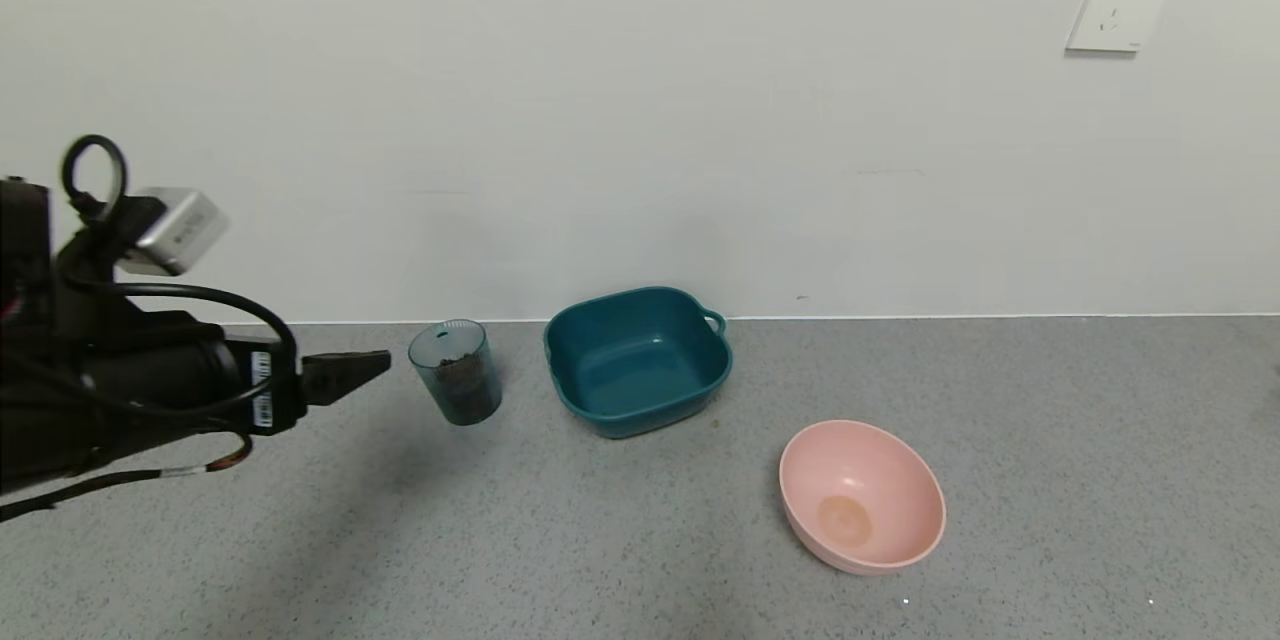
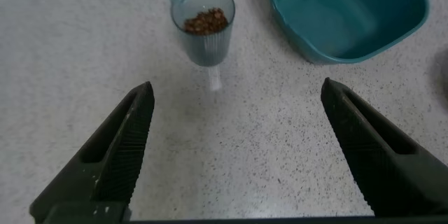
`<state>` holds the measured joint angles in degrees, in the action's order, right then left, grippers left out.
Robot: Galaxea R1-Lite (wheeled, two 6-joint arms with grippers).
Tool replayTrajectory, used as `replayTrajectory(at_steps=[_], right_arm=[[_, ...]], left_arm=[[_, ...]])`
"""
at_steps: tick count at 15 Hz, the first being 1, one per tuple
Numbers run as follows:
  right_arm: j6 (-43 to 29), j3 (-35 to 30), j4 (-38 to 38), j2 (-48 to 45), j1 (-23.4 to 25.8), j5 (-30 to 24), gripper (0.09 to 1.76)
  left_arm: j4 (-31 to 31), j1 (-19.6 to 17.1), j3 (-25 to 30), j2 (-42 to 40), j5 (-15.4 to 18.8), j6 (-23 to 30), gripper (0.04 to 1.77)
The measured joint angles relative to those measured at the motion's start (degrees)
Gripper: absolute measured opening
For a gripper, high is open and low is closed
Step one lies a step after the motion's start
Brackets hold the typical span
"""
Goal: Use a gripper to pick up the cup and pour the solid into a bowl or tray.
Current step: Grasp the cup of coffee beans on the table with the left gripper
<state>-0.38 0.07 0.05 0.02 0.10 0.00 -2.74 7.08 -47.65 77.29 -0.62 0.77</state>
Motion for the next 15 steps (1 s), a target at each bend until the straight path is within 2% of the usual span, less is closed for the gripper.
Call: replayTrajectory(at_steps=[3,6,10,12,15], right_arm=[[0.02,0.02,0.00,0.00,0.00,0.02,1.71],[0.02,0.02,0.02,0.00,0.00,0.00,1.71],[0.00,0.00,0.02,0.00,0.00,0.02,1.71],[0.02,0.02,0.02,0.00,0.00,0.00,1.71],[0.00,0.02,0.02,0.00,0.00,0.00,1.71]], left_arm=[[-9.90,2.08,4.17,8.46,-3.01,1.21,1.72],[-18.25,3.94,8.50,15.79,-8.28,4.72,1.72],[-29.34,6.11,10.83,25.44,-15.84,8.30,1.72],[-38.35,6.64,11.06,30.93,-18.88,8.73,1.72],[-55.42,6.86,11.11,39.74,-20.63,8.55,1.72]])
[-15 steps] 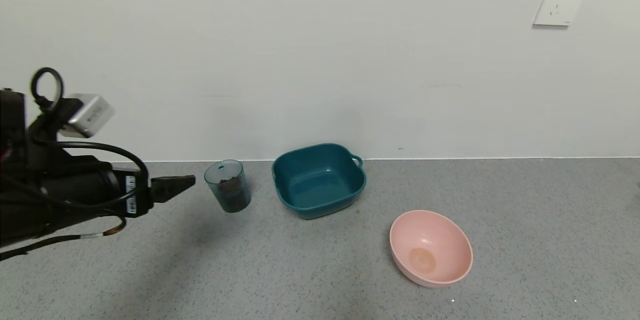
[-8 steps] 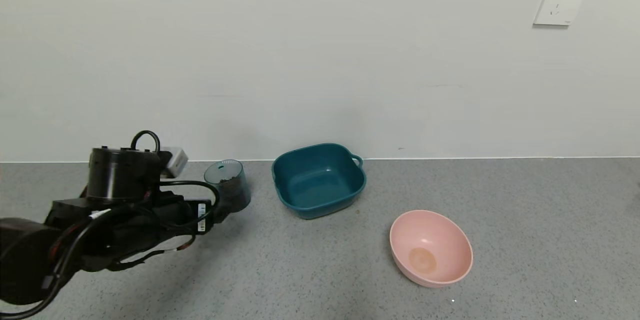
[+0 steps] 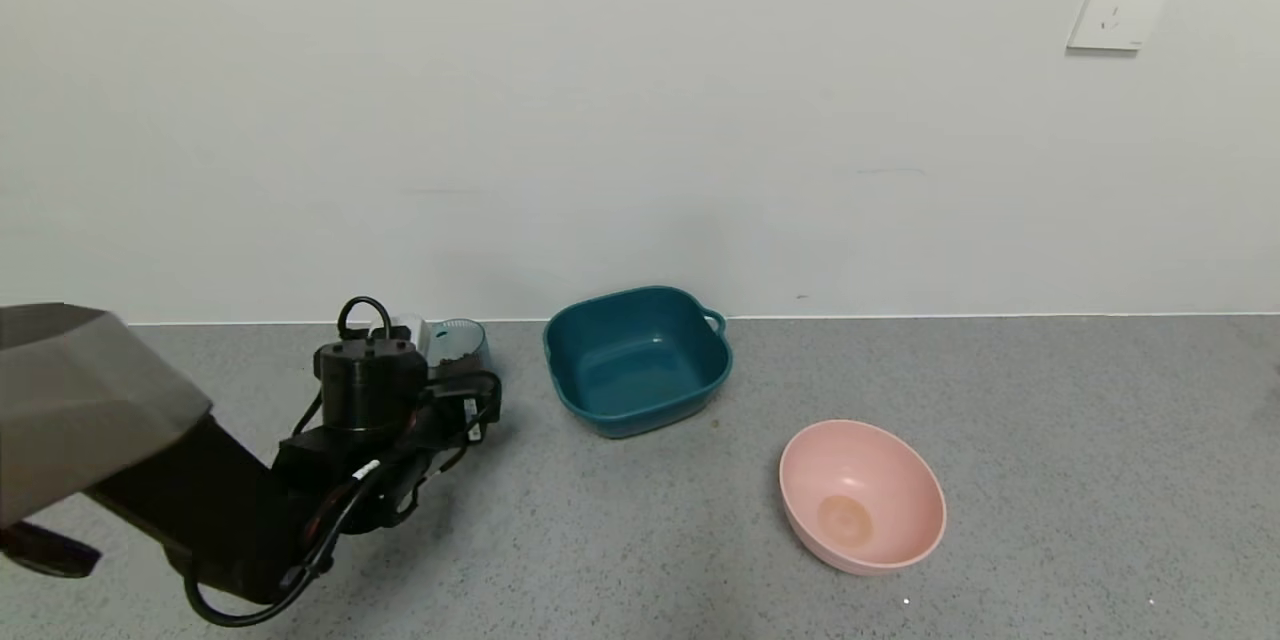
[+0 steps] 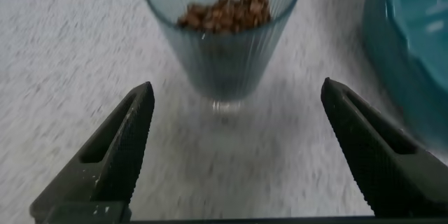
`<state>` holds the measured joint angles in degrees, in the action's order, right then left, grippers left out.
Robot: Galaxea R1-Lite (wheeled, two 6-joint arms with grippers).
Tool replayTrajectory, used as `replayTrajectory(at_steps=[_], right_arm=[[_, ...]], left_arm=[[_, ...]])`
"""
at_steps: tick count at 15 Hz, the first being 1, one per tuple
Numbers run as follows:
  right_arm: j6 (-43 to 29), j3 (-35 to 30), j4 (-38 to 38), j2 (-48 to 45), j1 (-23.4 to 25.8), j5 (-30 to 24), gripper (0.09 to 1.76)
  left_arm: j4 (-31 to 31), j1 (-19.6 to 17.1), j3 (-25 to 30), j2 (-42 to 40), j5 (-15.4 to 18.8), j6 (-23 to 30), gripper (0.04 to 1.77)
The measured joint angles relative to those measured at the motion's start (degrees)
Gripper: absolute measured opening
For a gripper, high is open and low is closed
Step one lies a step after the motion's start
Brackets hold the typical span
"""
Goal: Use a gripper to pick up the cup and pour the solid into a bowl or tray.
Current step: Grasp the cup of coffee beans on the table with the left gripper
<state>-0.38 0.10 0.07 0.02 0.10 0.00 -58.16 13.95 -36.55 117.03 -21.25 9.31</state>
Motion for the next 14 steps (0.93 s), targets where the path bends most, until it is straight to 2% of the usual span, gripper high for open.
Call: replayTrajectory(at_steps=[2,4,8,14], right_arm=[[0.02,0.00,0.00,0.00,0.00,0.00,1.71],[0.00,-0.02,0.00,0.00,0.00,0.00,1.71],[0.00,0.00,0.00,0.00,0.00,0.00,1.71],[0.02,0.00,0.00,0.00,0.00,0.00,1.71]], left_arm=[[-8.05,0.07,-0.44,5.46,-2.26,-1.30,1.72],[-12.62,0.16,-1.51,9.98,-4.61,-2.97,1.72],[-13.95,0.02,-5.32,15.27,-6.10,-3.23,1.72],[-13.99,-0.20,-11.90,18.75,-6.28,-3.10,1.72]])
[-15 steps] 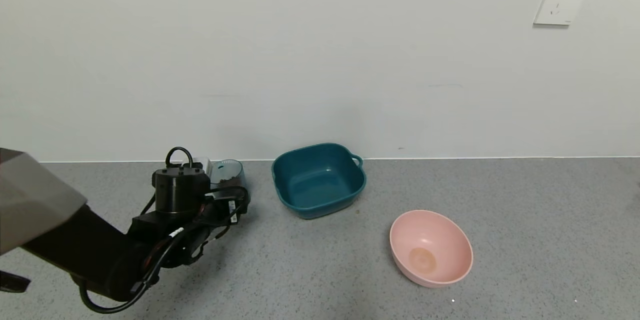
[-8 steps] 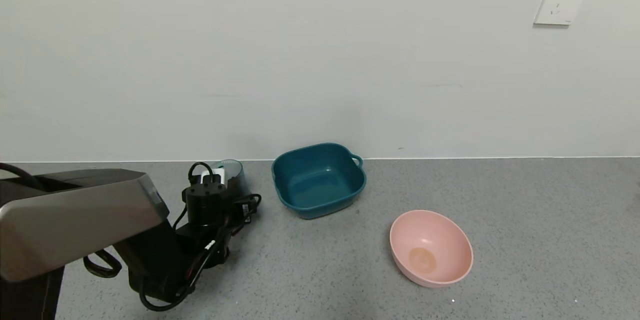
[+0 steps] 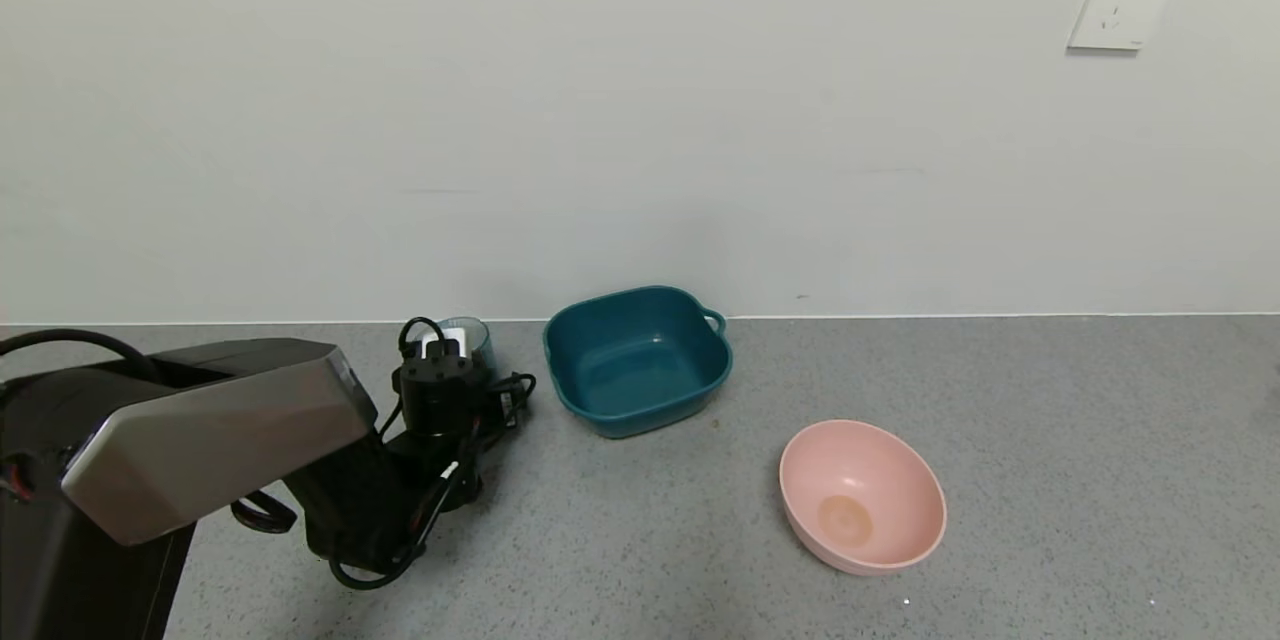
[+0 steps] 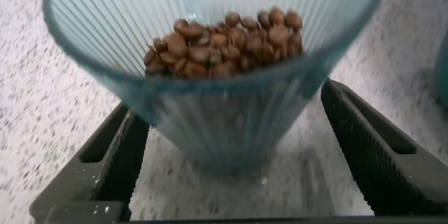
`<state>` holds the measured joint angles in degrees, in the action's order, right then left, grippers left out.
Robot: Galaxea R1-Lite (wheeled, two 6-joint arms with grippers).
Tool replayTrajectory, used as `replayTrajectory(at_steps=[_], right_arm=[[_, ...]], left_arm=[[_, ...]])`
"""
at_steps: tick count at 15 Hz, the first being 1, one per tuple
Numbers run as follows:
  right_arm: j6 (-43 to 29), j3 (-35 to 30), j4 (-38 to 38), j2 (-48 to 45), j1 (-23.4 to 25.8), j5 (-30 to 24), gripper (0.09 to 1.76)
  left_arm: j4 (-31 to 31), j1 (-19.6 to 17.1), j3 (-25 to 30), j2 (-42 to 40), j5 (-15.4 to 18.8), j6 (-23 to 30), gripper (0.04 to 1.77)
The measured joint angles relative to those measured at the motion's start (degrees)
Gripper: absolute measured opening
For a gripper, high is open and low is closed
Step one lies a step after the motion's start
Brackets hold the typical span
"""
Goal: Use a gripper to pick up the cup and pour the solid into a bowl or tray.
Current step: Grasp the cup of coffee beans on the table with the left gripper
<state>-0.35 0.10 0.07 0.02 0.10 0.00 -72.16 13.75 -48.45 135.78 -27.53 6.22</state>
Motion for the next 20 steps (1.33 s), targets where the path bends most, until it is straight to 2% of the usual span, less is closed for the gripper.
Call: replayTrajectory(at_steps=[14,16,17,20], right_arm=[[-0.02,0.00,0.00,0.00,0.00,0.00,1.71],[-0.02,0.00,0.00,0.00,0.00,0.00,1.71],[-0.05,0.00,0.00,0.00,0.00,0.00,1.71],[0.00,0.00,0.00,0.00,0.00,0.00,1.71]], left_arm=[[0.09,-2.07,-6.62,3.75,0.27,-0.88,1.72],[0.11,-2.23,-6.96,3.89,0.29,-0.99,1.41],[0.09,-2.34,-7.07,3.96,0.30,-1.12,1.35],[0.09,-2.46,-7.29,4.00,0.29,-1.51,1.34]])
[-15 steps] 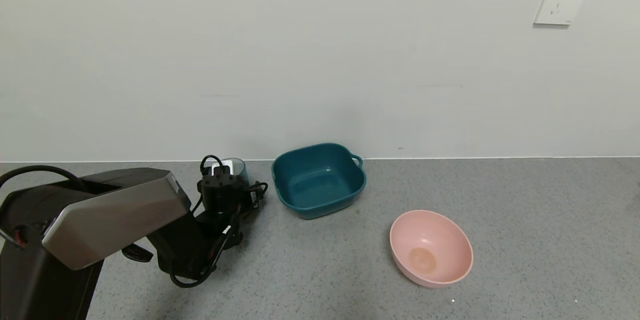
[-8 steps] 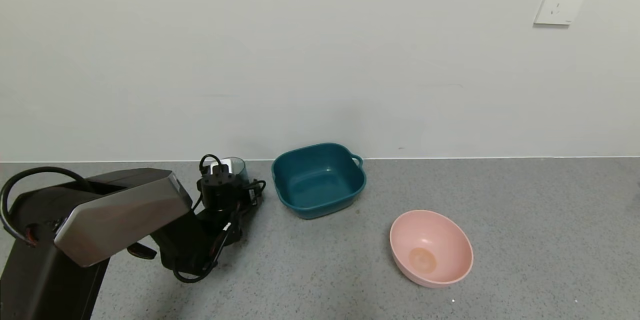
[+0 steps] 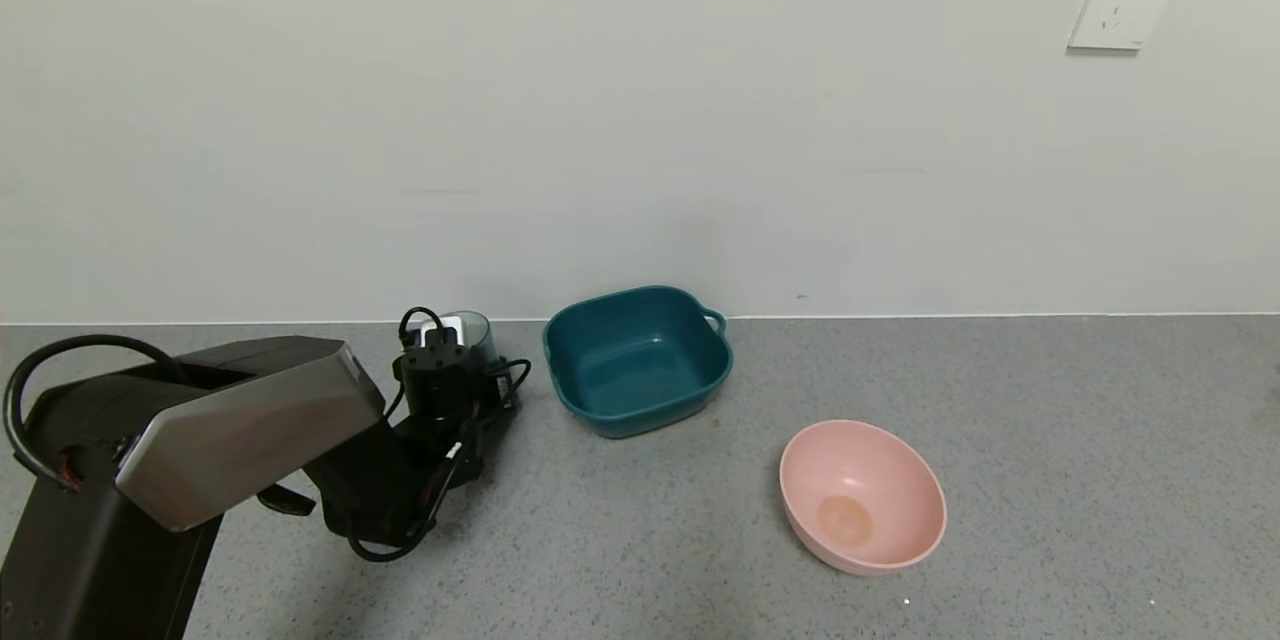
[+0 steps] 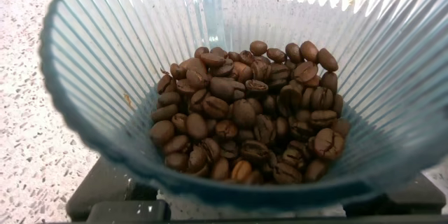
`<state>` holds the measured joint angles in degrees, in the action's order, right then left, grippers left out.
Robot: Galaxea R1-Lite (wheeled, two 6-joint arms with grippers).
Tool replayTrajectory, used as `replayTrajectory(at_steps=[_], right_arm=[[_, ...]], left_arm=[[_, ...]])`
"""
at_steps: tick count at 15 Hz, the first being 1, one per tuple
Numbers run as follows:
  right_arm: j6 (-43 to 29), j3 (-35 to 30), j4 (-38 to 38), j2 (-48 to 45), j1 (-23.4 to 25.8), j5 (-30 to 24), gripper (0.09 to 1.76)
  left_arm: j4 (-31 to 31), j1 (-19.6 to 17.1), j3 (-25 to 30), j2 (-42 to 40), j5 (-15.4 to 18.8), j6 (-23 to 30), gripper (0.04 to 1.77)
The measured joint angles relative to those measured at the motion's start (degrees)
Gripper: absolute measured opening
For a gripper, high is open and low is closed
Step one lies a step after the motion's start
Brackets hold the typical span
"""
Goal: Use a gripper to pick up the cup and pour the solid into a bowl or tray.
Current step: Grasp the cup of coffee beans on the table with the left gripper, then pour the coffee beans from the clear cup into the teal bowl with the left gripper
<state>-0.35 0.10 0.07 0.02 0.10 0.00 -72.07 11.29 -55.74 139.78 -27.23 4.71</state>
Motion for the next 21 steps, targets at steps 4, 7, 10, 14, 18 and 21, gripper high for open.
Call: replayTrajectory(at_steps=[4,7,10,14,18,21], right_arm=[[-0.02,-0.02,0.00,0.00,0.00,0.02,1.71],[0.00,-0.02,0.00,0.00,0.00,0.00,1.71],[0.00,-0.02,0.00,-0.02,0.00,0.00,1.71],[0.00,-0.02,-0.02,0.00,0.00,0.00,1.71],[0.00,-0.02,0.00,0.00,0.00,0.00,1.71],[0.00,-0.02,0.00,0.00,0.00,0.00,1.71]], left_arm=[[0.05,-0.32,-0.13,0.00,0.01,-0.02,1.33],[0.20,-0.38,-0.16,-0.17,0.06,-0.09,1.33],[0.96,-0.33,0.09,-1.33,0.11,-1.13,1.33],[1.56,-0.18,0.23,-4.83,0.37,-6.94,1.33],[9.06,0.98,-1.26,-10.26,0.76,-10.72,1.33],[14.99,2.35,-5.56,-13.90,0.80,-16.19,1.33]])
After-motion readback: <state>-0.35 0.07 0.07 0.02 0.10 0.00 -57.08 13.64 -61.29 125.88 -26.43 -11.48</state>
